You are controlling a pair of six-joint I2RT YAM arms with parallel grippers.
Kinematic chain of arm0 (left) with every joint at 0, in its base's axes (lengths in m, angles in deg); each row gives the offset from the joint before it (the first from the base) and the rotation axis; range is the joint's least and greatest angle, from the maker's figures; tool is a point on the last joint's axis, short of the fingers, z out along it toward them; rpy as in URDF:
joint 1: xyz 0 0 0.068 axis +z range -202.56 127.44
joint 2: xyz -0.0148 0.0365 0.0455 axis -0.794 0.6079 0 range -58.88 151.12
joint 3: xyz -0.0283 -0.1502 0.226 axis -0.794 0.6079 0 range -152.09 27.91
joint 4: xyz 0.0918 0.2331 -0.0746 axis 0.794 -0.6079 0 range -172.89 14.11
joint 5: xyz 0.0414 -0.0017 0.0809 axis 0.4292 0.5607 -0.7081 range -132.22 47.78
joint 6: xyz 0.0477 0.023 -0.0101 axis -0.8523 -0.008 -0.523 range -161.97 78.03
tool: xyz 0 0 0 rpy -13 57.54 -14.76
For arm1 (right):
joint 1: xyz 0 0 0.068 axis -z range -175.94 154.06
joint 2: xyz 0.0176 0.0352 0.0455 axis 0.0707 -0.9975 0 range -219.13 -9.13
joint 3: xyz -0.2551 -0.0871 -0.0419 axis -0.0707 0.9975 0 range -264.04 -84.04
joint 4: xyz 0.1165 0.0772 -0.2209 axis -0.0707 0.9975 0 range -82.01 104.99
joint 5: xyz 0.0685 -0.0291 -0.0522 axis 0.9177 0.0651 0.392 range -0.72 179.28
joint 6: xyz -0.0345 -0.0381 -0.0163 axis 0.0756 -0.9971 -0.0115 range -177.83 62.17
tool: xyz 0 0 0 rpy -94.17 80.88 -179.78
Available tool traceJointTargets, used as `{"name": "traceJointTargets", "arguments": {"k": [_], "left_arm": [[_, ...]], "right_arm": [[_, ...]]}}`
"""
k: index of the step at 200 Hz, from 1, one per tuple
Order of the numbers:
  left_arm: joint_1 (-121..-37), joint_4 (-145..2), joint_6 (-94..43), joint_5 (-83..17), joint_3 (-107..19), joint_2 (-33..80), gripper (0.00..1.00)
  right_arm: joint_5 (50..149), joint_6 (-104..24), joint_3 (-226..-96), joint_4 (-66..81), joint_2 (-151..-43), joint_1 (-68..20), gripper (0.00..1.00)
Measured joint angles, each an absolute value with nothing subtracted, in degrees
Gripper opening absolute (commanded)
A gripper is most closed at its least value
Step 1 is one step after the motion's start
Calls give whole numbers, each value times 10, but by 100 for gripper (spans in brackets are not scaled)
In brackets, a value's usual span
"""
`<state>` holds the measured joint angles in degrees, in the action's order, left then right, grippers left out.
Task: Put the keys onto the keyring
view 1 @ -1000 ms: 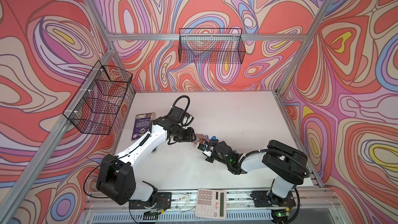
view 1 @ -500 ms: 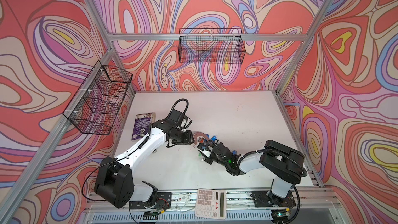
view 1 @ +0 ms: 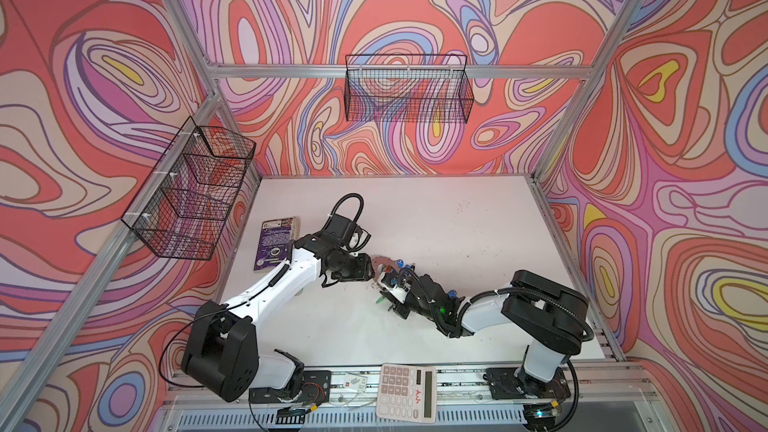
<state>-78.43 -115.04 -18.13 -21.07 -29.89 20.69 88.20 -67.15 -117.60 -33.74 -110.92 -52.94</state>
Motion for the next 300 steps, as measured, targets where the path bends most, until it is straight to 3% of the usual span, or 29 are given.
{"name": "traceJointTargets", "arguments": {"k": [64, 138, 300], "left_arm": [[-784, -1072, -116, -166, -222, 207, 53], [-783, -916, -22, -127, -177, 220, 49], [-784, -824, 8, -92, -162, 237, 47]], "right_arm": [[882, -660, -1190, -321, -1113, -529, 27], [882, -657, -1191, -322, -1111, -529, 27], [927, -581, -1170, -200, -1057, -512, 40]]}}
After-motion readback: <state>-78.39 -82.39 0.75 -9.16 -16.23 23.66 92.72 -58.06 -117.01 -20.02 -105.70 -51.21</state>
